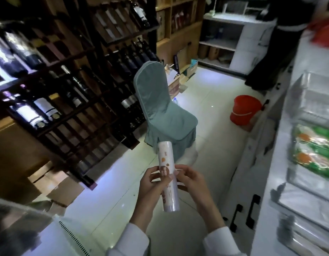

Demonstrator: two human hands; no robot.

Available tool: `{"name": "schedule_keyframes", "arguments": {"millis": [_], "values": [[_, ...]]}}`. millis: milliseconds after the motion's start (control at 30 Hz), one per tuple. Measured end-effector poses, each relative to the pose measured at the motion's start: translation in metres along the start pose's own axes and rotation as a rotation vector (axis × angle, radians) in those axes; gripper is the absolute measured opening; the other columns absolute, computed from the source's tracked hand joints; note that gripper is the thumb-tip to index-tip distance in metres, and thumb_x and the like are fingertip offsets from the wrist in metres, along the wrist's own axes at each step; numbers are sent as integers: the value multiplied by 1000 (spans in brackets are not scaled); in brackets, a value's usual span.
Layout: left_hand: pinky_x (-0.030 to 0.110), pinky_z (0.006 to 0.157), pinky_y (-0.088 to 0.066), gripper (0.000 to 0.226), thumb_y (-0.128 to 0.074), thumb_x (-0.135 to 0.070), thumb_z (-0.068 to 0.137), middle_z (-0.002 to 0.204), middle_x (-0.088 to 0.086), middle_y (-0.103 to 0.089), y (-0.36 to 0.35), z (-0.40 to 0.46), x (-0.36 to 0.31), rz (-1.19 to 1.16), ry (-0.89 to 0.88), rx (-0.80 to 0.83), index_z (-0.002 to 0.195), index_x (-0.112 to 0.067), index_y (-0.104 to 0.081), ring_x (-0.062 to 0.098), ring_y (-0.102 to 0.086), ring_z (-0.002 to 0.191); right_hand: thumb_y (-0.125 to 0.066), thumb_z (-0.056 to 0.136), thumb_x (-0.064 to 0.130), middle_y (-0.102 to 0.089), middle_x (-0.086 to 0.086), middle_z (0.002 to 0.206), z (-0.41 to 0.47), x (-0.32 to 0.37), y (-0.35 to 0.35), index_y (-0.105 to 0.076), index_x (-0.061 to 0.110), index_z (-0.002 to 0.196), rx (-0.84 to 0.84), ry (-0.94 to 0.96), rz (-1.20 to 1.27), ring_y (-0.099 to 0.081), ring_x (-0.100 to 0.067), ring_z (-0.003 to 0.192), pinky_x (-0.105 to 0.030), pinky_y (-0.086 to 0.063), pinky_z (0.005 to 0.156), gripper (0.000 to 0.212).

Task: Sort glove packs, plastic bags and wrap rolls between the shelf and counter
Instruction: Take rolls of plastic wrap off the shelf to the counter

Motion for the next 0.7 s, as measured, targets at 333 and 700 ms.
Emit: {"name": "schedule_keyframes", "arguments": {"millis": [333, 700], "values": [[25, 63, -59, 44, -92, -26, 76, 105, -5, -78, -86, 144, -34, 83, 50, 360, 113, -26, -69, 14, -76, 91, -69, 99, 11, -78, -16, 108, 92, 33, 55, -74, 9, 113, -358, -11, 88, -77, -26, 93, -40, -64, 84, 15], [24, 77, -58, 42, -86, -21, 83, 117, 1, -72, -222, 178, -42, 275, 9, 882, 117, -26, -63, 14, -71, 105, -75, 96, 29, -79, -8, 107, 73, 53, 143, -74, 17, 114, -829, 56, 188, -77, -27, 100, -43, -65, 81, 21]]}}
Point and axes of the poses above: each hand's wrist, its own z-axis towards the middle knuckle, its own y-axis out of the back of the hand, x = y × z, the point moved 3 cm from there along z, towards the middle knuckle
